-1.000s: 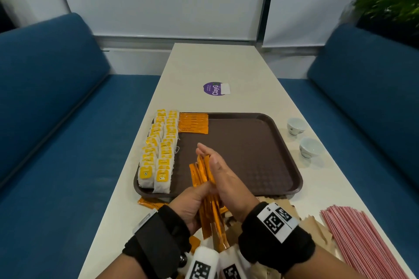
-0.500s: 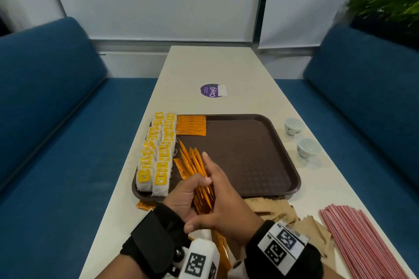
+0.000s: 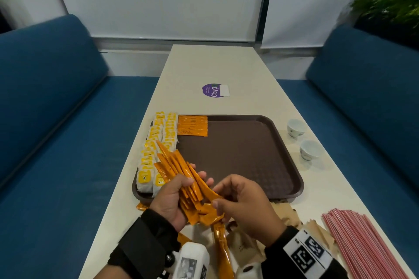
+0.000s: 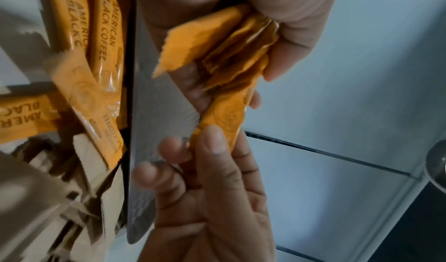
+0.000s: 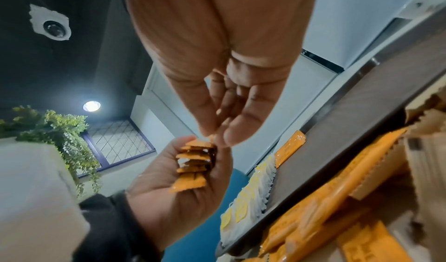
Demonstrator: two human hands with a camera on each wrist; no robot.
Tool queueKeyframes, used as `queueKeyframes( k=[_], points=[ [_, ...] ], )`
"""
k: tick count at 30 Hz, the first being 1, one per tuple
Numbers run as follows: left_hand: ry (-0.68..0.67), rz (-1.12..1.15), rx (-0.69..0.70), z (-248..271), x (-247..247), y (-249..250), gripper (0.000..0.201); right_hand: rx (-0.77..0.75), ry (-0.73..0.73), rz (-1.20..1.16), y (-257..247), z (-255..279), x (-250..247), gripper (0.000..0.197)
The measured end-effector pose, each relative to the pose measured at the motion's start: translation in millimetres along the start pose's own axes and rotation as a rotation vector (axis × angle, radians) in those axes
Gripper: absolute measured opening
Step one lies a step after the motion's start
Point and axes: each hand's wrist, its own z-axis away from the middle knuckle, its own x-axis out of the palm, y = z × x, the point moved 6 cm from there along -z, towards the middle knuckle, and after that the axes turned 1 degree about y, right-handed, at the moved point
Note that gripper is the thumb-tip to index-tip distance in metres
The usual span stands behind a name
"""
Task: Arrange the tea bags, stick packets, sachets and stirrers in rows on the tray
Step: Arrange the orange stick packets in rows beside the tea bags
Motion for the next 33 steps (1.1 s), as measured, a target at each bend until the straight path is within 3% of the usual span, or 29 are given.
queueKeyframes(
  k=[4, 10, 13, 19, 26, 33],
  points=[
    [0.109, -0.155, 0.074, -4, -11, 6, 0.029, 0.084, 0.066, -0.136, 2, -4, -12, 0.009],
    [0.284, -0.237, 0.132, -3, -28, 16, 0.016, 0.161, 0.105, -0.294, 3, -12, -27, 0.007],
    [0.264, -0.291, 0.143, -2, -25, 21, 0.009, 0.214, 0.052, -0.311, 6, -16, -29, 0.007],
    [0.223, -0.320, 0.146, 0, -23, 25, 0.020, 0.231, 0.082, -0.197, 12, -37, -42, 0.007],
    [0.152, -0.347, -0.002, 5, -24, 11, 0.043, 0.166, 0.101, 0.231, 10, -145, -50, 0.017],
    [0.085, -0.304, -0.105, 6, -25, 7, 0.044, 0.390, 0.020, 0.265, 21, -230, -26, 0.018]
  ],
)
